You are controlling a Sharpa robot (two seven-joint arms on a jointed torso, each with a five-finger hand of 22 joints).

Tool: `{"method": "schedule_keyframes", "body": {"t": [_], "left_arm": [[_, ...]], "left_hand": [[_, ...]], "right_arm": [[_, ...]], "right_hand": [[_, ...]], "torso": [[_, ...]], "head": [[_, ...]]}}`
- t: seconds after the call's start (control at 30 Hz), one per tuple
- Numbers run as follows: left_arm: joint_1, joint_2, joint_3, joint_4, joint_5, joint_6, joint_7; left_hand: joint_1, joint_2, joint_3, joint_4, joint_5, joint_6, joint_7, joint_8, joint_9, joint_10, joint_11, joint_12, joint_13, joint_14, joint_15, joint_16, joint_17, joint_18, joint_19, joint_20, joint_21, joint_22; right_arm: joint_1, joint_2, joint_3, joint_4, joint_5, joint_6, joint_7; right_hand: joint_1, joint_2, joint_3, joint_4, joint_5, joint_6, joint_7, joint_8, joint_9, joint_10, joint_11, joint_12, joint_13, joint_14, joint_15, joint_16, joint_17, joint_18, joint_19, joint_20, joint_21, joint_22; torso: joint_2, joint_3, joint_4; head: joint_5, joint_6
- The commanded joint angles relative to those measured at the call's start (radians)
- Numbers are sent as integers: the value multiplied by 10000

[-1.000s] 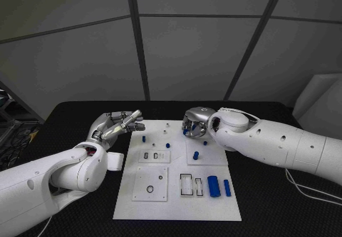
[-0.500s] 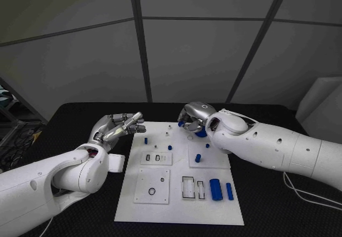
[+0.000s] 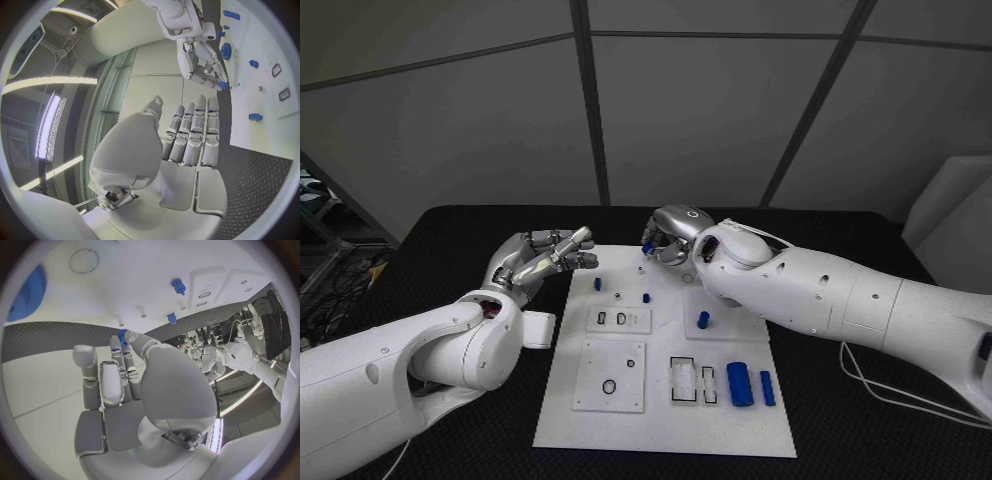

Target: Assemble the parts on the task board

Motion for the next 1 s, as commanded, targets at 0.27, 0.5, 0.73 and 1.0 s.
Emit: {"method": "schedule_keyframes", "body": {"t": [0.27, 0.5, 0.73, 1.0], "left_arm": [[21, 33, 13, -7, -32, 87, 11], [24, 28, 14, -7, -32, 86, 10], [25, 14, 14, -3, -32, 87, 9], [26, 4, 15, -8, -32, 94, 7]], "left_hand": [[-86, 33, -76, -17, -32, 26, 72, -69, -1, -84, 4, -48, -12, -84, -17, -46, 17, -137, -75, 19, -26, -11], [-86, 34, -78, -21, -32, 23, 73, -74, -1, -92, 6, -55, -13, -90, -15, -54, 18, -137, -81, 21, -28, -12], [-86, 34, -78, -21, -32, 23, 73, -74, -1, -92, 6, -55, -13, -90, -15, -54, 18, -137, -81, 21, -28, -12], [-85, 36, -80, -27, -31, 17, 76, -81, -2, -104, 10, -65, -15, -97, -11, -65, 20, -136, -89, 24, -31, -14]], "right_arm": [[22, 295, -3, -400, 219, 585, 237], [22, 354, -6, -473, 155, 888, 126], [22, 374, -7, -513, -111, 865, -343], [22, 356, -8, -504, -372, 678, -778]], "right_hand": [[-100, -22, 15, 54, 48, -25, 35, -50, -10, -55, 68, -39, -19, 468, -9, 81, 47, -97, 79, -2, 77, 39], [-104, -23, 16, 56, 51, -28, 36, -53, -11, -59, 69, -41, -19, 470, -8, 90, 60, -95, 72, -1, 73, 30], [-123, -13, 26, 69, 63, -39, 43, -65, -14, -72, 74, -43, -20, 466, -4, 97, 55, -93, 61, 5, 75, 24], [-128, -14, 29, 70, 71, -41, 46, -68, -15, -75, 75, -43, -20, 466, -2, 105, 62, -94, 63, 6, 83, 34]], "torso": [[44, -18, 43], [56, -11, 32], [62, -10, 47], [80, -9, 33]], "head": [[20, -32], [29, -38], [21, -30], [29, -19]]}}
